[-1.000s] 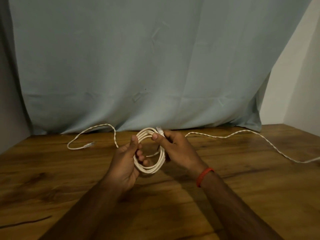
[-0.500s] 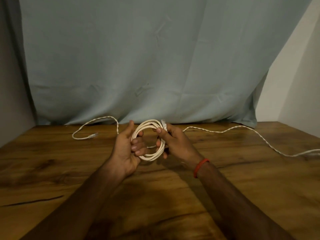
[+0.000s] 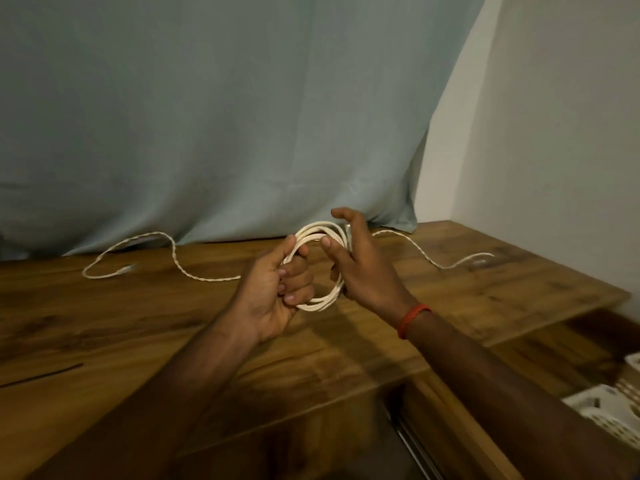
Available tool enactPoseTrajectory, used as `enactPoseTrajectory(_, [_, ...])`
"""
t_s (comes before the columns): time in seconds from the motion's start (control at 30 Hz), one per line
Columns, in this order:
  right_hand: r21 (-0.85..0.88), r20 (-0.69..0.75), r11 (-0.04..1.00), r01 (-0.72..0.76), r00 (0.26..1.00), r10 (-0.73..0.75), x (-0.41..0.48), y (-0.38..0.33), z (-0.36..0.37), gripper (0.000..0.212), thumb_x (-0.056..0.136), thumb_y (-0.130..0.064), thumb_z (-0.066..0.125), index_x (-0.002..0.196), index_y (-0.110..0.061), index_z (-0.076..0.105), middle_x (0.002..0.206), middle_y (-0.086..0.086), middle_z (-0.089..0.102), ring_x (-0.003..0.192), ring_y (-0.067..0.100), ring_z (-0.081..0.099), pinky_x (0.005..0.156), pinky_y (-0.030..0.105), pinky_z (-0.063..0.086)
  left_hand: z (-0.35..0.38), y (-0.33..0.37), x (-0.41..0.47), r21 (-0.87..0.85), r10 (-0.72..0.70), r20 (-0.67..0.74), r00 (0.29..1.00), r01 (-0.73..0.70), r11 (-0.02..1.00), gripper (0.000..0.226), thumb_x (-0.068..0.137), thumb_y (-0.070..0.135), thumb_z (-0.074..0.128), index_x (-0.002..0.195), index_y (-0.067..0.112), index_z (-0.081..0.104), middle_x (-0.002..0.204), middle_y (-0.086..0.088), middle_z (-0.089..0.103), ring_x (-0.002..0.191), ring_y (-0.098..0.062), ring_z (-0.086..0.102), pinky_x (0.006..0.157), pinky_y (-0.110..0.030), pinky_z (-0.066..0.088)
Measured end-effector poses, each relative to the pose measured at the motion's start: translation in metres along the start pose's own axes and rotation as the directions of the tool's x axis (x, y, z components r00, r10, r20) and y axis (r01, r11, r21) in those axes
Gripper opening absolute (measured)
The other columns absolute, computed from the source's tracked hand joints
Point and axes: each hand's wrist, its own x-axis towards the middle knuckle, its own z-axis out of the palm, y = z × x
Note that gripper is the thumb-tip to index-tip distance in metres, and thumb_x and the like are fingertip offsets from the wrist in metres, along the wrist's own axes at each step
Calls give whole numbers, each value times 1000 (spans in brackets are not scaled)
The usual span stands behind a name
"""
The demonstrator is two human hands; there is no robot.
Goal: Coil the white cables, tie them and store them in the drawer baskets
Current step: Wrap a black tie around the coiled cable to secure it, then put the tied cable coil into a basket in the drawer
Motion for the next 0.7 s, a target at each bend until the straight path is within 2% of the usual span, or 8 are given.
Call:
enactPoseTrajectory(0.13, [-42,3,998,49,999,-49,-30,-13,-58,23,104,-21,52,127,-21,51,81,5,69,64,17,67,59,34,56,43,-37,-3,-33,-27,52,998,29,999,25,92,32,50,80,9,53,42,9,30,28,-3,25,29,-16,24])
enactPoseTrajectory(0.27, [-174,-16,985,-7,1000,4,-64,-8,-117,18,103,-18,53,120,-15,58,70,-3,66,52,7,62,51,17,47,81,-89,-2,8,-77,-1,997,77,997,33,103,33,43,84,7,53,47,7,32,35,-4,31,36,-18,32])
enactPoseTrajectory(0.37, [-288,-61,956,-62,997,46,-94,0,-152,19,103,-21,53,121,-15,59,65,-9,62,53,4,61,54,15,45,106,-127,-4,88,-132,-29,991,134,987,39,107,36,39,86,8,56,48,5,37,42,-9,40,47,-23,42])
enactPoseTrajectory(0.43, [-325,-109,941,-100,992,67,-113,10,-171,22,102,-22,55,123,-15,59,72,-9,65,60,3,63,60,18,46,123,-148,-6,112,-167,-25,986,169,979,40,107,37,39,85,9,57,48,5,37,42,-9,39,49,-25,42])
enactPoseTrajectory(0.5, [-405,-141,910,-84,990,29,-133,20,-187,29,100,-22,57,128,-14,58,97,1,70,84,11,67,76,27,50,139,-168,-8,105,-195,-9,981,195,975,40,107,37,39,84,10,57,48,6,34,39,-7,35,46,-22,40])
enactPoseTrajectory(0.57, [-505,-141,860,-69,990,-3,-152,27,-202,38,99,-24,57,137,-18,54,118,9,62,104,17,60,88,26,44,154,-187,-9,98,-218,25,976,215,972,40,107,37,37,84,10,55,47,7,32,35,-5,30,41,-20,36])
enactPoseTrajectory(0.63, [-567,-168,816,-111,986,18,-170,32,-217,40,100,-22,56,140,-23,51,117,9,55,101,13,52,81,16,34,169,-206,-10,108,-252,60,966,245,964,40,107,38,36,84,10,54,46,7,31,34,-4,28,39,-19,33])
enactPoseTrajectory(0.7, [-610,-209,783,-121,978,-12,-184,36,-232,37,101,-20,55,138,-19,54,109,9,57,95,17,54,75,15,29,180,-224,-10,113,-285,84,955,275,955,40,107,37,35,84,10,54,47,7,31,34,-4,29,40,-19,33])
